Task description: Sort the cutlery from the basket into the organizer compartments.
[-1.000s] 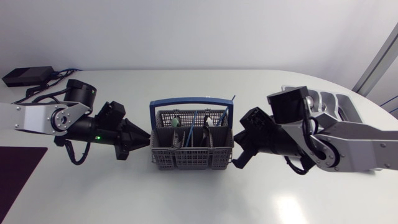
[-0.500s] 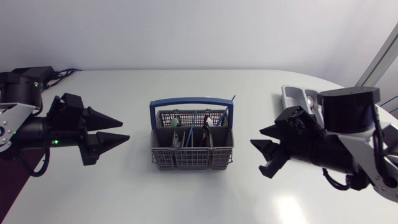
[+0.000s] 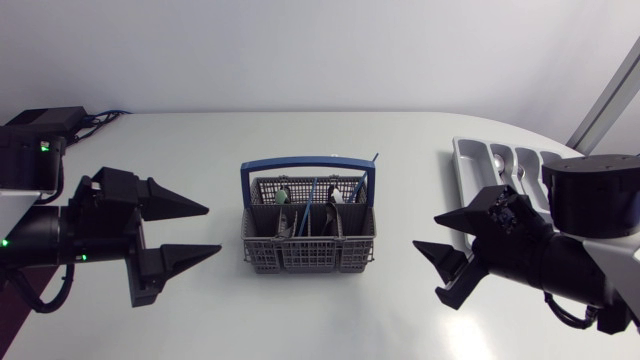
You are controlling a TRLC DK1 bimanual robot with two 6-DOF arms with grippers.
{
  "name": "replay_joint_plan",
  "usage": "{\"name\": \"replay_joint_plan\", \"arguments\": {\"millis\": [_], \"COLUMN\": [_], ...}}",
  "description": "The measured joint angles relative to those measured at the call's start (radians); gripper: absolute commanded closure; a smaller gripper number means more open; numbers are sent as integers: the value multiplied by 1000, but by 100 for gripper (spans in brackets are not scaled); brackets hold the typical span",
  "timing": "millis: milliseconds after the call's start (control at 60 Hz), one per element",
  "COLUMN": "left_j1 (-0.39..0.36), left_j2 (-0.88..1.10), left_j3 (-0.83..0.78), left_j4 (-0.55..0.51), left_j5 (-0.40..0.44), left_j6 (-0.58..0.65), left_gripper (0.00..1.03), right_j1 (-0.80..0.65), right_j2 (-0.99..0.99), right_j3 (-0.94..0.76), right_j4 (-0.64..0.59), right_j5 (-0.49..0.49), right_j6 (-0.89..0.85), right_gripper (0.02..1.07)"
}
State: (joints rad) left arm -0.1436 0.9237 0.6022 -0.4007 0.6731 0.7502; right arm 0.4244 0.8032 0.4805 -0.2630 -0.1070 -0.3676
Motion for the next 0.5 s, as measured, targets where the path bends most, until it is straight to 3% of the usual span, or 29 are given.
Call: {"name": "replay_joint_plan", "arguments": {"millis": [333,500], "left_j1": [-339,-422], "left_j2": [-12,36], "left_j3": [47,146], "left_j4": [-99,-157], "left_j5": [-391,-479], "left_j6": [-226,-336], "left_gripper": [23,23], "right_j1": [0,0], "right_j2": [0,0], "right_j3": [0,0], "right_j4": [0,0], "right_j5": [0,0], "right_j6": [0,0], "right_gripper": [37,37]}}
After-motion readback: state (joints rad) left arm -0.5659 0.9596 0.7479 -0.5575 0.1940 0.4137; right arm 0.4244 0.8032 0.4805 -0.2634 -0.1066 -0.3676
